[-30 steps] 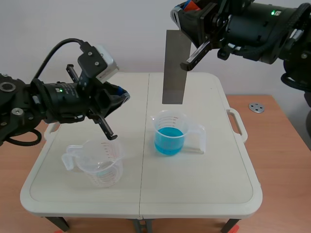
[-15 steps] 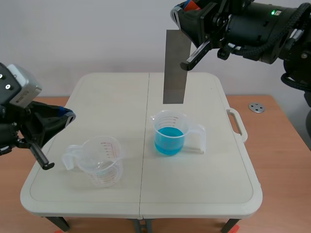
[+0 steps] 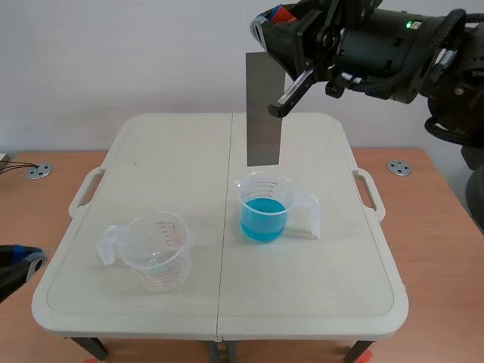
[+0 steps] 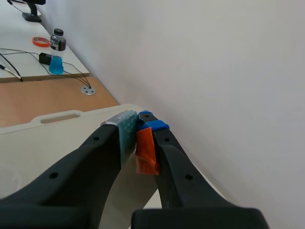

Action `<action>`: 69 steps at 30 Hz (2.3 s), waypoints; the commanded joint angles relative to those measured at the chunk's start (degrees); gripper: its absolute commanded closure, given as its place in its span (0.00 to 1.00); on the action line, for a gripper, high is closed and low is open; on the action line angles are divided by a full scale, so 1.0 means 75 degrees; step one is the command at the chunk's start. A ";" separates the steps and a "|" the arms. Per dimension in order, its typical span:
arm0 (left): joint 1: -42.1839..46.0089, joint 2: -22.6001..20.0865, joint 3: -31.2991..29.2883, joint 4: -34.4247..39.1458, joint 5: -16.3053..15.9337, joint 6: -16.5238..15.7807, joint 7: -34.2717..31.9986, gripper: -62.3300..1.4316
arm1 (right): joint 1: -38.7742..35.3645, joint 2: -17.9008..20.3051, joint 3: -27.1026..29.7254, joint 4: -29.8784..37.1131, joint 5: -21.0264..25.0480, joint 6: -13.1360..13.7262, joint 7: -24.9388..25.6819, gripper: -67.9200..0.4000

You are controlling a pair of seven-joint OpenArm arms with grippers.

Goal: Hold the metal plate by the orange handle, dip it into the blue solution, take it out and point at it, then put the plate back in the beaker on the left.
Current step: 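Raise the plate and point at it, then put the plate into the left beaker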

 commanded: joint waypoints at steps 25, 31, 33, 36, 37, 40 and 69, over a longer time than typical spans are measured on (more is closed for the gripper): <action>0.3369 0.0189 -0.0746 0.0149 -0.0032 0.0009 -0.0973 0.95 | 0.0137 -0.0568 -0.1475 0.0128 0.0012 0.0044 -0.0052 0.98; 0.3348 0.0204 -0.0746 0.0149 -0.0026 0.0009 -0.0976 0.95 | 0.0137 -0.0833 -0.1798 0.0128 -0.0189 0.0044 -0.0087 0.98; 0.3348 0.0204 -0.0746 0.0149 -0.0026 0.0009 -0.0979 0.95 | 0.0137 -0.0912 -0.1935 0.0128 -0.0268 0.0044 -0.0105 0.98; 0.3346 0.0204 -0.0746 0.0149 -0.0026 0.0009 -0.0979 0.95 | 0.0137 -0.1035 -0.2116 0.0128 -0.0358 0.0044 -0.0192 0.98; 0.3343 0.0204 -0.0746 0.0149 -0.0026 0.0009 -0.0979 0.95 | 0.0137 -0.1072 -0.2168 0.0128 -0.0364 0.0044 -0.0221 0.98; 0.3328 0.0204 -0.0746 0.0149 -0.0023 0.0009 -0.0973 0.95 | 0.0137 -0.1177 -0.2308 0.0128 -0.0472 0.0044 -0.0227 0.98; 0.3328 0.0204 -0.0746 0.0149 -0.0023 0.0006 -0.0950 0.95 | 0.0090 -0.1378 -0.2949 0.0128 -0.0647 -0.0166 -0.0242 0.98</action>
